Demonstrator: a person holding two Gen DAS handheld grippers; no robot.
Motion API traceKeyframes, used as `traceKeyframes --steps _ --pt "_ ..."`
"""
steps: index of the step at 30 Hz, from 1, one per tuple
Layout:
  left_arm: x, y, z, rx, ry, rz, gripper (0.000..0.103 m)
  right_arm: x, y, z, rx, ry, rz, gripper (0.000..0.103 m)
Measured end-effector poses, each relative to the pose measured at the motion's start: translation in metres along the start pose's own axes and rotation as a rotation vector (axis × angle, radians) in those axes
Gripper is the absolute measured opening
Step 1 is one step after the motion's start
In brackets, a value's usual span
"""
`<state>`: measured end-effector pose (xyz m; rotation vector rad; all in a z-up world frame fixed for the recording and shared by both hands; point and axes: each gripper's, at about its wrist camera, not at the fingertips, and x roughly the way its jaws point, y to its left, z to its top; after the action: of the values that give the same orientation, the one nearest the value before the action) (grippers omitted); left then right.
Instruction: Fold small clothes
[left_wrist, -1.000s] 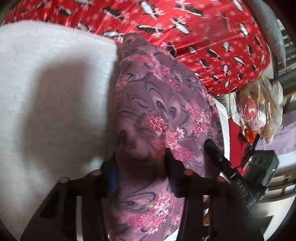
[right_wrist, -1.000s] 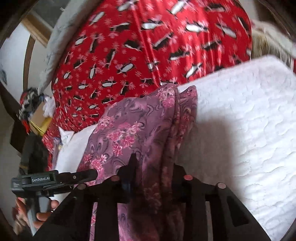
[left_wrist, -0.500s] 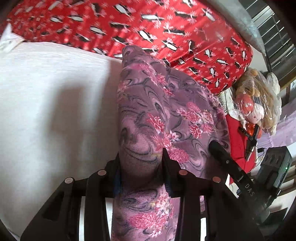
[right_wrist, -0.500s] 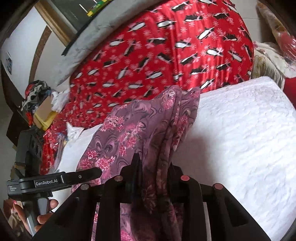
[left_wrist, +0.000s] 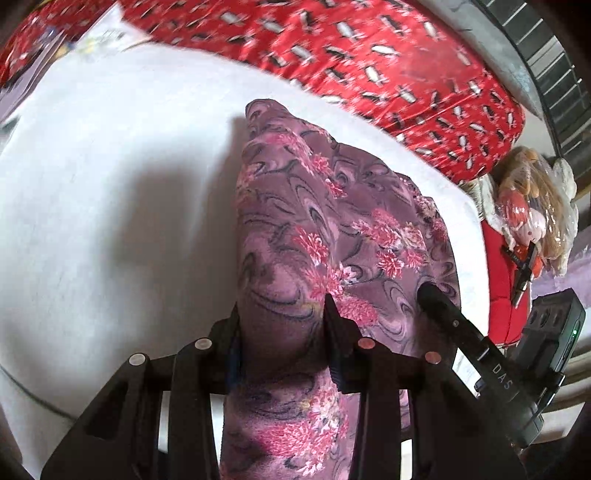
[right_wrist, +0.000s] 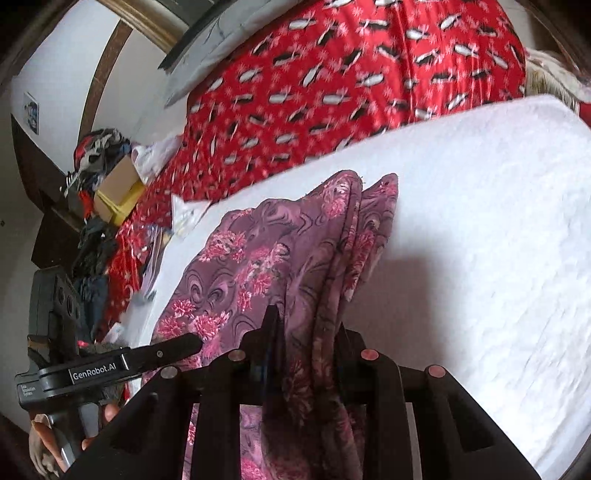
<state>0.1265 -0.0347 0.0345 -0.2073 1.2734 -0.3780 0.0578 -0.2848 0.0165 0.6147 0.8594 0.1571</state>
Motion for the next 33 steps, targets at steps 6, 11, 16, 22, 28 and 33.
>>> traceKeyframes --steps 6,11,16,22,28,33 --pt "0.021 0.038 -0.036 0.002 0.056 0.024 0.049 0.029 -0.018 -0.052 0.075 0.097 -0.06 0.036" --pt "-0.007 0.044 -0.031 0.038 -0.018 0.036 0.048 -0.003 -0.033 -0.044 0.18 0.019 -0.104 0.04" --pt "-0.013 0.028 0.002 0.072 -0.09 0.051 0.048 -0.017 -0.009 -0.016 0.103 -0.102 -0.065 0.04" --pt "0.026 0.001 0.046 0.166 -0.102 0.172 0.048 0.028 0.011 0.005 -0.066 -0.05 -0.101 0.036" --pt "0.083 0.014 0.059 0.124 -0.04 0.215 0.062 0.067 -0.031 0.005 -0.035 -0.02 -0.216 0.019" --pt "0.059 0.017 0.052 0.145 -0.08 0.186 0.055 0.052 -0.044 0.014 0.045 0.0 -0.177 0.027"
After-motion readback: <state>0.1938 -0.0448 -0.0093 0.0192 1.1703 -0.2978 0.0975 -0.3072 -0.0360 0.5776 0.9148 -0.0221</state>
